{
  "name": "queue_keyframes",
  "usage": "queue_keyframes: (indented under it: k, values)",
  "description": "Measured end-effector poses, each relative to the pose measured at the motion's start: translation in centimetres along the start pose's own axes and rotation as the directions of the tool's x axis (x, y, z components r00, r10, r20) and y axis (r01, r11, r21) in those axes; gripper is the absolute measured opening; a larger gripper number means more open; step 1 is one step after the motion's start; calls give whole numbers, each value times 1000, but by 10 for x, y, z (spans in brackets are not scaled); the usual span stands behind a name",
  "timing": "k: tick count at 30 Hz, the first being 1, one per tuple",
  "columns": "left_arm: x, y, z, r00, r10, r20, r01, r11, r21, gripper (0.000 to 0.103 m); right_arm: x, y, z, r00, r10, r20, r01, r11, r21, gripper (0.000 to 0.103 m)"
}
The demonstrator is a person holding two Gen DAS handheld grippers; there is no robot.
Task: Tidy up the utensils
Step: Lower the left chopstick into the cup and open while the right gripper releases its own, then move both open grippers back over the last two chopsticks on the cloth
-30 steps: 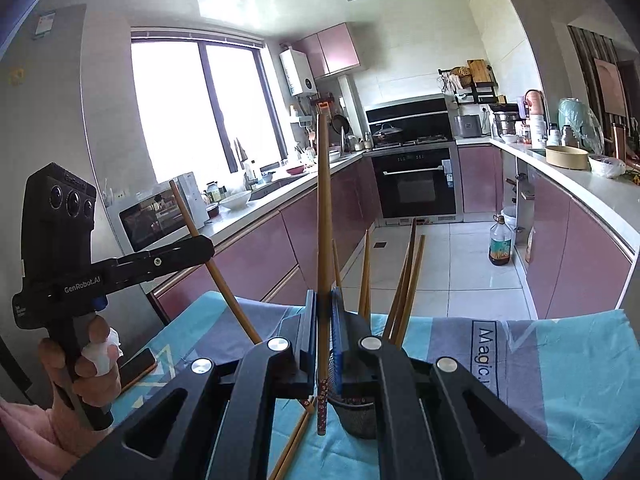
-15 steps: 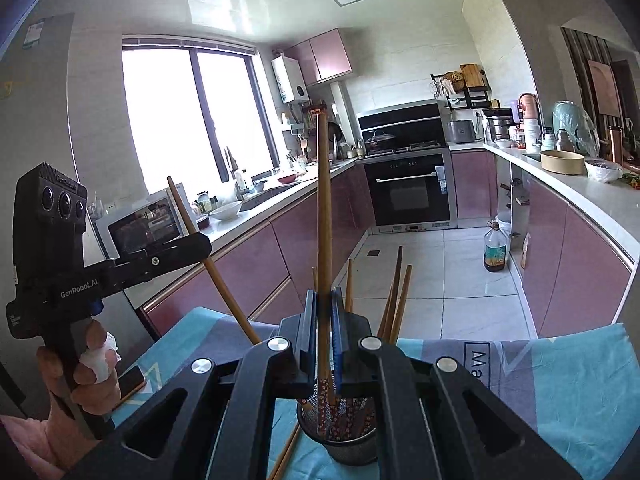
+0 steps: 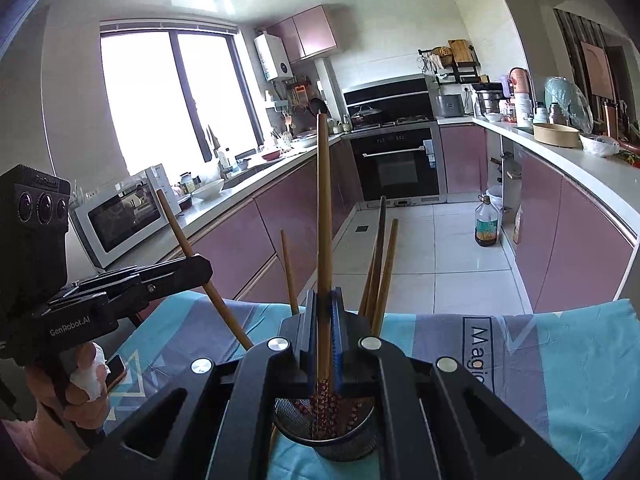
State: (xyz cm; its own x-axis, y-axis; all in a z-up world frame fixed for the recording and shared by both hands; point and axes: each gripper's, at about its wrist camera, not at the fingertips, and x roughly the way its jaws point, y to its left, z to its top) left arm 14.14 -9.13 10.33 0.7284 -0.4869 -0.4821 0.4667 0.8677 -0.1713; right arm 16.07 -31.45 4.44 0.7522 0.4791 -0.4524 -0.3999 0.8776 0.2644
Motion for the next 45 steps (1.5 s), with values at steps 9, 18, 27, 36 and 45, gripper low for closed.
queue_keyframes:
  k: [9,18,27,36,45]
  values:
    - [16,-5,-4,995,2,-102,1,1000,24,8,17,-2,-13,998,-8,-70,8,1000,2,6]
    - [31,1,5,992,7,-128,-5,1000,10,9,27,-6,-16,994,-27,-103,28,1000,12,6]
    - [42,8,2,990,16,-143,-17,1000,-5,9,30,-13,-17,993,-41,-108,45,998,35,8]
    - [40,11,-9,991,34,-128,-35,999,-4,27,20,-9,-21,995,-29,-98,32,999,35,15]
    - [18,13,-31,990,123,-72,-122,992,20,49,-4,5,-32,997,25,-79,-24,1000,13,27]
